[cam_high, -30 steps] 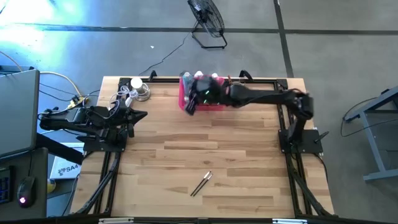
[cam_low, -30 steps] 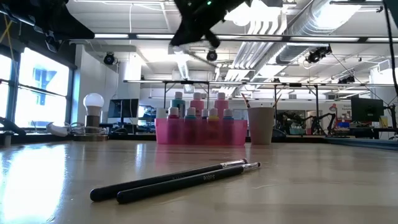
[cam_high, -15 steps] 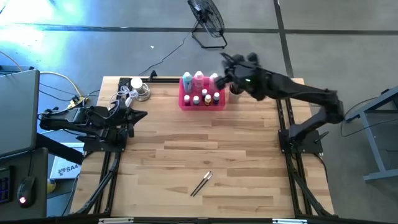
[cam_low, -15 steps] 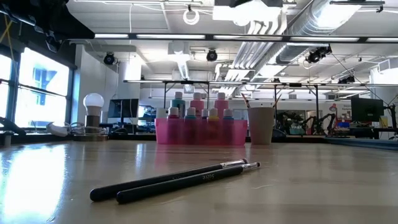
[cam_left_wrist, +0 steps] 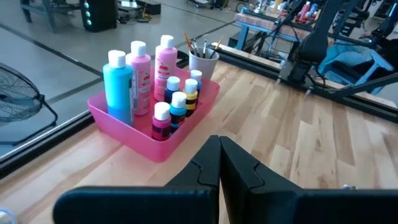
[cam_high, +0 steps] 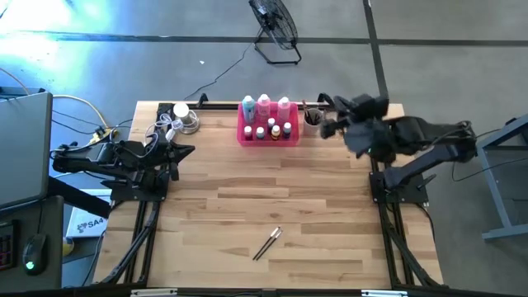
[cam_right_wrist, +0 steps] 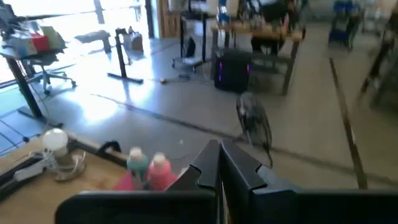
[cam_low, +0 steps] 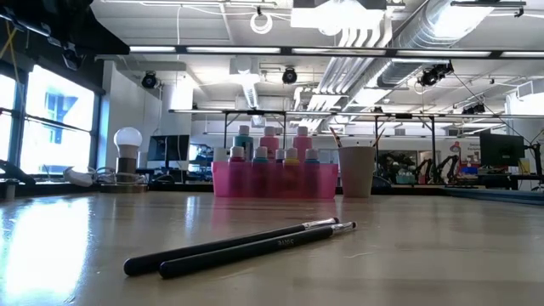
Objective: Pick & Place Paint Supplies
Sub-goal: Put the silver paintbrush into the white cup
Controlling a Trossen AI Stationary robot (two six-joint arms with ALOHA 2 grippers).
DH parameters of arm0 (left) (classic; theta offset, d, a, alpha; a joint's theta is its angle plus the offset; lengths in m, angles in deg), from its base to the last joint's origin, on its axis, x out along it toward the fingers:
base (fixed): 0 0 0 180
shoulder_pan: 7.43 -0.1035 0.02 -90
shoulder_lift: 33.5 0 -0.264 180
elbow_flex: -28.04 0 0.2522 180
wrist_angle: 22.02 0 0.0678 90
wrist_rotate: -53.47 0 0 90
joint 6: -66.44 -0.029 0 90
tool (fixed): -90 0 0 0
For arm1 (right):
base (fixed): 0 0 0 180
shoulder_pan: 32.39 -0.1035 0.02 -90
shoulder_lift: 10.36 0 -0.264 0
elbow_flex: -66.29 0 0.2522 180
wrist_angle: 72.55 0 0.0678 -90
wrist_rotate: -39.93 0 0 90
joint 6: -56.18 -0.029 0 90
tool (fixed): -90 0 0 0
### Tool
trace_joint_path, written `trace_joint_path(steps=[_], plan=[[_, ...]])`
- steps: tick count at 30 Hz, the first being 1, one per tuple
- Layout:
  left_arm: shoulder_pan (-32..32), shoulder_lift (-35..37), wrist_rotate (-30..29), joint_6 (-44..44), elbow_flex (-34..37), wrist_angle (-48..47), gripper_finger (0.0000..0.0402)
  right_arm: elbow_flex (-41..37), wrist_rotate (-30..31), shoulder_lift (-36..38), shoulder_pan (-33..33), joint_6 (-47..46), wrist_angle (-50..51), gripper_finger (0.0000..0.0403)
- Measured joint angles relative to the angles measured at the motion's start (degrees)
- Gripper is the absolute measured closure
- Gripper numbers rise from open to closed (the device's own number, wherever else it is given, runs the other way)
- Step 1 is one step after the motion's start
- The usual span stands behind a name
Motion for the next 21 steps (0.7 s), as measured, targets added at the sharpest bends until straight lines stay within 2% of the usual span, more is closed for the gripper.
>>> trace_joint_path(steps=[3,5,7,10,13,16,21], plan=[[0.0,0.0,-0.56,-0.02,0.0,0.0,0.0402,-1.1,2.07,0.24,-2.95,-21.7,17.25,0.0399],[0.0,0.0,-0.62,-0.01,0.0,0.02,0.0402,-4.9,3.8,0.47,-4.38,-35.45,24.17,0.0399],[0.0,0.0,-1.17,-0.05,0.0,0.0,0.0402,-10.81,5.72,0.39,-4.89,-46.23,25.61,0.0399],[0.0,0.0,-1.48,-0.01,0.0,0.0,0.0402,-20.53,8.21,0.26,-4.82,-57.06,21.83,0.0399],[0.0,0.0,-1.47,0.01,0.0,0.0,0.0402,-29.85,11.69,0.43,-3.45,-63.01,13.36,0.0399],[0.0,0.0,-1.49,0.04,0.0,0.0,0.0402,-35.91,12.63,0.28,-0.41,-64.22,6.36,0.0399],[0.0,0.0,-2.78,0.05,0.0,0.04,0.0402,-38.69,10.74,0.38,5.26,-56.34,-2.59,0.0399]])
